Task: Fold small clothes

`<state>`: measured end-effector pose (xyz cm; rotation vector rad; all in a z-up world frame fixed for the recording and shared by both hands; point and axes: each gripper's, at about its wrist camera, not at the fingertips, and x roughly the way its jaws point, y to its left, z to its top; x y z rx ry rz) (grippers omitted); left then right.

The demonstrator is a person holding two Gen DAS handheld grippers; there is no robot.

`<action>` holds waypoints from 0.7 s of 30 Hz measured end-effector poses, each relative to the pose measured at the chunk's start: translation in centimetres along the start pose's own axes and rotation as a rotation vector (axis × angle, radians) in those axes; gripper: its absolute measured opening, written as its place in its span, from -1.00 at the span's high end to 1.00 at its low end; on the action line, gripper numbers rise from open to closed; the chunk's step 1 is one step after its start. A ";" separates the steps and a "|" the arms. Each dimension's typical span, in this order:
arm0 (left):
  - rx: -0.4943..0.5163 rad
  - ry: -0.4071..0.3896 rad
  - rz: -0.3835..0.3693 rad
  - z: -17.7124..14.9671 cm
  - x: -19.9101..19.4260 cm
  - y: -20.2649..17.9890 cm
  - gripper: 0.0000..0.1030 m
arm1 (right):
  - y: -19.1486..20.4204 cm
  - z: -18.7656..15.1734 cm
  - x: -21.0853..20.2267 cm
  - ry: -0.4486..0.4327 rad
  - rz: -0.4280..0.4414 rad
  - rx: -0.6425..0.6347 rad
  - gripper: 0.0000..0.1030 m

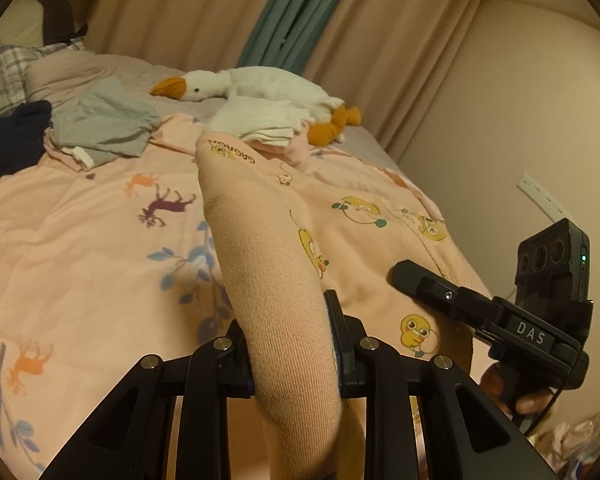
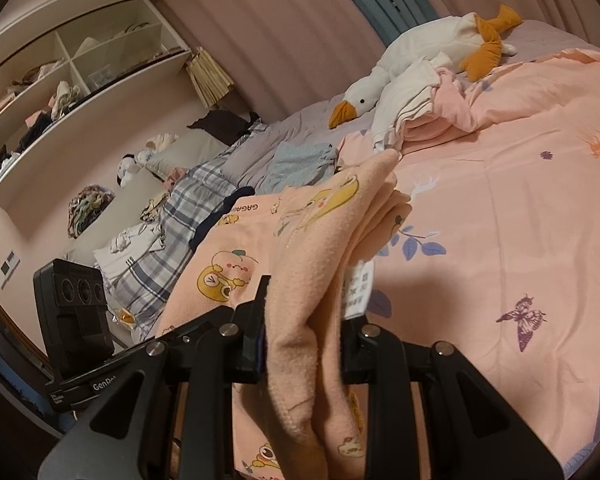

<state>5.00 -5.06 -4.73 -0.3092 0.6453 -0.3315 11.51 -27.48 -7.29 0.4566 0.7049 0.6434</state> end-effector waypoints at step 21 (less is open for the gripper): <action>0.023 -0.041 0.100 -0.5 -2.6 1.8 0.52 | 3.0 -1.5 3.3 0.051 0.019 -0.070 0.49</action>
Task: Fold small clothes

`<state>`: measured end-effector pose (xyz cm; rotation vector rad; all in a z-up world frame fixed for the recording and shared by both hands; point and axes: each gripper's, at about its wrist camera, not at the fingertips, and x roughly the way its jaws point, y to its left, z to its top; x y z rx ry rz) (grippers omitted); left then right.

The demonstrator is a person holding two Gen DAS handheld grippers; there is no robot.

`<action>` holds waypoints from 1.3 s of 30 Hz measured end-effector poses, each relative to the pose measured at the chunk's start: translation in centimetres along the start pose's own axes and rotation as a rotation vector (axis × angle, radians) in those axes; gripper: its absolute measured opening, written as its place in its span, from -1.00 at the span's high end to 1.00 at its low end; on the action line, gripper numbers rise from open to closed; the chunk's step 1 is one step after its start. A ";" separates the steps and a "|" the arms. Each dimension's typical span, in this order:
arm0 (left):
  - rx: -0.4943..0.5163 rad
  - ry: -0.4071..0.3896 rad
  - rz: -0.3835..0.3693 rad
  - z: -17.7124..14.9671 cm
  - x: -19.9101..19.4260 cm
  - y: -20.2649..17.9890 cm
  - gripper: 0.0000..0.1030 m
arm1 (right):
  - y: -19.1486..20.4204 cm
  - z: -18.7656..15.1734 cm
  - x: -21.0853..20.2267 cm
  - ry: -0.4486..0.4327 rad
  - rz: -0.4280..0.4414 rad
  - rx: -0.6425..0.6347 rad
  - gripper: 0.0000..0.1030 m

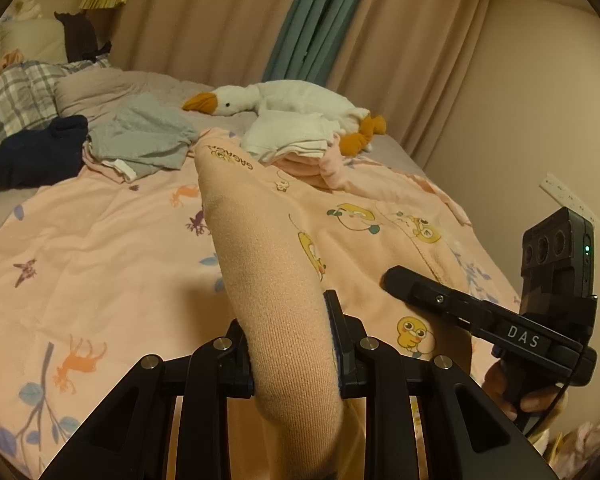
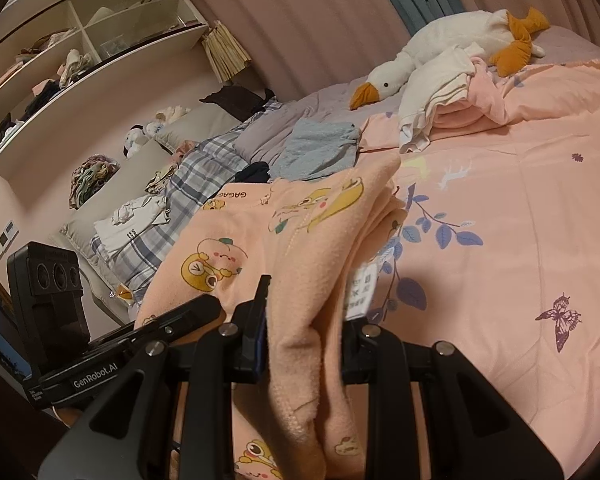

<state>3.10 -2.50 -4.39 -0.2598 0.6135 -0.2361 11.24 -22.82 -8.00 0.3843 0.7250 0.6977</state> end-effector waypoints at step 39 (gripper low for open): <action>-0.030 0.050 -0.003 -0.6 3.8 1.4 0.52 | -2.3 -1.0 3.3 0.054 -0.078 0.071 0.47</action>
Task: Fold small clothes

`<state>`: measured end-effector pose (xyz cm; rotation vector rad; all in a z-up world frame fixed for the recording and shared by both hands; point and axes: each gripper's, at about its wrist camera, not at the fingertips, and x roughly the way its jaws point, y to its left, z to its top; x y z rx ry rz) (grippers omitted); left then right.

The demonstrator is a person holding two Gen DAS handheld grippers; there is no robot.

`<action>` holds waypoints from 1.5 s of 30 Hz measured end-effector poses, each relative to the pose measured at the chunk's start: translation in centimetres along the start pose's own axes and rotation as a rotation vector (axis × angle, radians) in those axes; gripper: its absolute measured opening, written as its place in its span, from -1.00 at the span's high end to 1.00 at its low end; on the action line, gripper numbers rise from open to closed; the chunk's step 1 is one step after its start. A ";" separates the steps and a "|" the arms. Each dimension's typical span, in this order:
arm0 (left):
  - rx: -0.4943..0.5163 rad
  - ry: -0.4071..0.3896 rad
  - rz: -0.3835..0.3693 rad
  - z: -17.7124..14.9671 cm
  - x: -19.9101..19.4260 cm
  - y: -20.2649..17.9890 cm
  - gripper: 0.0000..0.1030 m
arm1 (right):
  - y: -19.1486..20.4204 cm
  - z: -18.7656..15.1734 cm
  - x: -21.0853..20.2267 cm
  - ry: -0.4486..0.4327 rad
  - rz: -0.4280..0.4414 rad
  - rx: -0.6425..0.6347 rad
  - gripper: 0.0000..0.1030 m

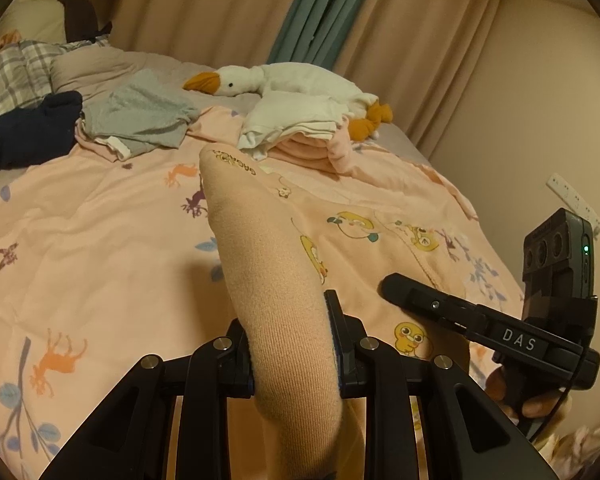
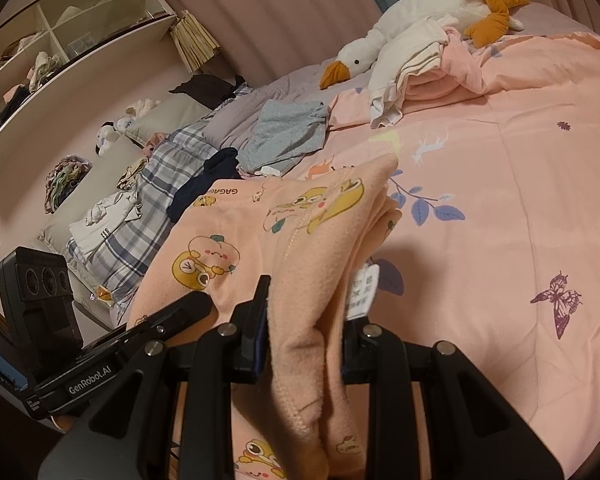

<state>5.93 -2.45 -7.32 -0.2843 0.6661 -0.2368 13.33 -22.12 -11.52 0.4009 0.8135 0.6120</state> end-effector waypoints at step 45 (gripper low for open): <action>-0.018 0.136 0.042 -2.7 6.3 3.1 0.52 | -2.0 -2.9 6.3 0.138 -0.148 0.048 0.46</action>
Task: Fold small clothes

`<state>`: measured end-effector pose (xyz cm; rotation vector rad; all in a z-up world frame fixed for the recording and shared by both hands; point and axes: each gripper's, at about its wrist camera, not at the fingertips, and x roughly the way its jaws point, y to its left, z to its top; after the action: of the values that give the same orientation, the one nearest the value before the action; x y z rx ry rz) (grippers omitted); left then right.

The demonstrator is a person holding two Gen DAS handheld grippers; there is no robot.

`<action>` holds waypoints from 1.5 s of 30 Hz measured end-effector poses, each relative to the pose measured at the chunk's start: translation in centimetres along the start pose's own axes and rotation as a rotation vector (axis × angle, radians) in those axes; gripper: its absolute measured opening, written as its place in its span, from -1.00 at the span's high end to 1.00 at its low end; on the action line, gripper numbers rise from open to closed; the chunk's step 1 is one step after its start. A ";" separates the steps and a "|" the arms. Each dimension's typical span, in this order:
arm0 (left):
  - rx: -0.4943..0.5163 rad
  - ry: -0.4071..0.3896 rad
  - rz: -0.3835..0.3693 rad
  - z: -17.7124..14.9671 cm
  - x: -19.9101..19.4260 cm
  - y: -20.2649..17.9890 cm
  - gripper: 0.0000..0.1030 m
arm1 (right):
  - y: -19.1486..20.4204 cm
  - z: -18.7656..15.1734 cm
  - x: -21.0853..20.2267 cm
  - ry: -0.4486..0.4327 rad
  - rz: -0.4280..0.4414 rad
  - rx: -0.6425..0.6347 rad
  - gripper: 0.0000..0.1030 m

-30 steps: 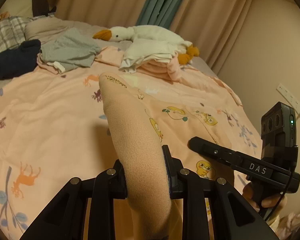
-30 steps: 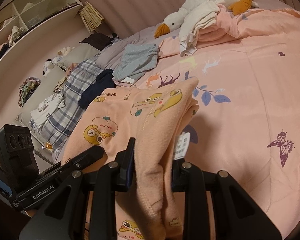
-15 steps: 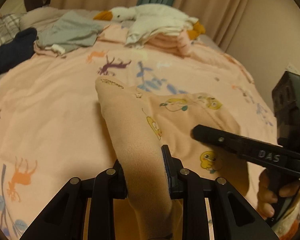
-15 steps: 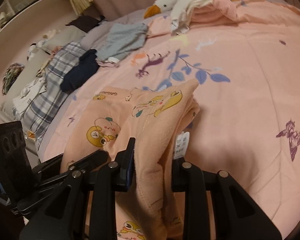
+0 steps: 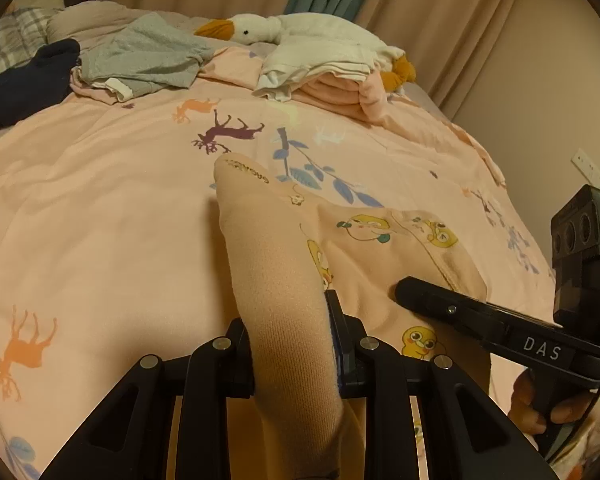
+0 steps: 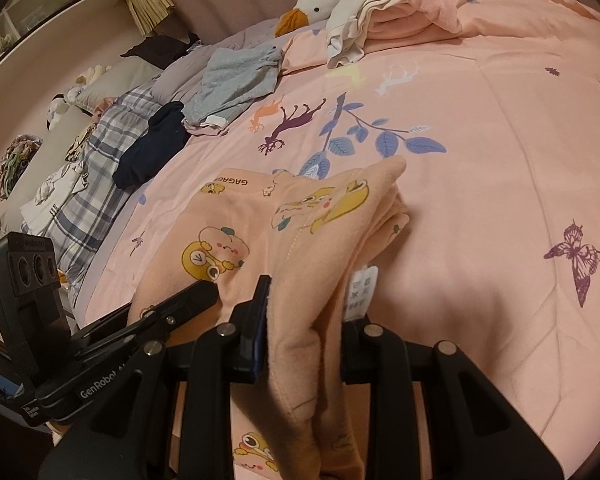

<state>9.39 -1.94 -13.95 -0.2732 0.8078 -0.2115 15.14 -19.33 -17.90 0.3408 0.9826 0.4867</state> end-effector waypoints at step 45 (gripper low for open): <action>-0.074 -0.225 0.021 -2.0 -9.5 2.2 0.22 | 0.8 -1.4 -8.4 -0.187 -0.078 -0.041 0.23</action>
<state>1.67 2.51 -9.51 -0.3509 0.5959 -0.1283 9.87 -23.09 -12.37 0.3044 0.8003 0.3960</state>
